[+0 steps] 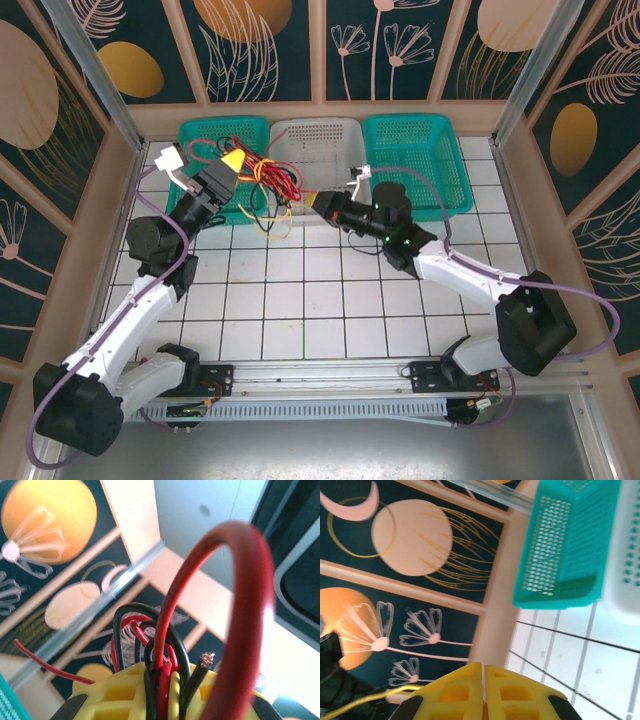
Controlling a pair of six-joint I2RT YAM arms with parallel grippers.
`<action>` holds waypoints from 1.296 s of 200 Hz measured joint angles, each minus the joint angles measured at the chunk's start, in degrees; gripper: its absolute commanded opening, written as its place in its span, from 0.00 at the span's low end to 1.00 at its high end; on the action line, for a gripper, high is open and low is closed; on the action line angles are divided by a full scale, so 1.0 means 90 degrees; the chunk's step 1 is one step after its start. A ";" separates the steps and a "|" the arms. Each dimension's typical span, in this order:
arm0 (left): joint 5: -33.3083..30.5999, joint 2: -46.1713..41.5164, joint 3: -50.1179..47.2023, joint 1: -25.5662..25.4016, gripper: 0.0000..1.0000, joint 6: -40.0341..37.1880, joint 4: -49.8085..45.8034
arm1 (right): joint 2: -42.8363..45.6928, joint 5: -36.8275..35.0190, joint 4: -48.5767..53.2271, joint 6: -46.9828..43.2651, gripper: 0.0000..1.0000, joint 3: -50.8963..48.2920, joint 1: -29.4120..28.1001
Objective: Untangle the cables
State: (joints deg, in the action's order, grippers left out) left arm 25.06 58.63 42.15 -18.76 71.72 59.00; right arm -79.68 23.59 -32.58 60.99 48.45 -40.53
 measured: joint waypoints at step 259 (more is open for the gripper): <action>-0.1093 -0.0614 -0.1705 -0.0002 0.00 -0.1668 -0.1717 | 0.0593 -0.1797 0.3735 -0.2273 0.00 0.3949 0.0029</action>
State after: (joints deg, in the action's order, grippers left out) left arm 15.22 53.10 26.81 -18.79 56.71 43.55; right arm -74.35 7.42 1.04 40.53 83.99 -40.27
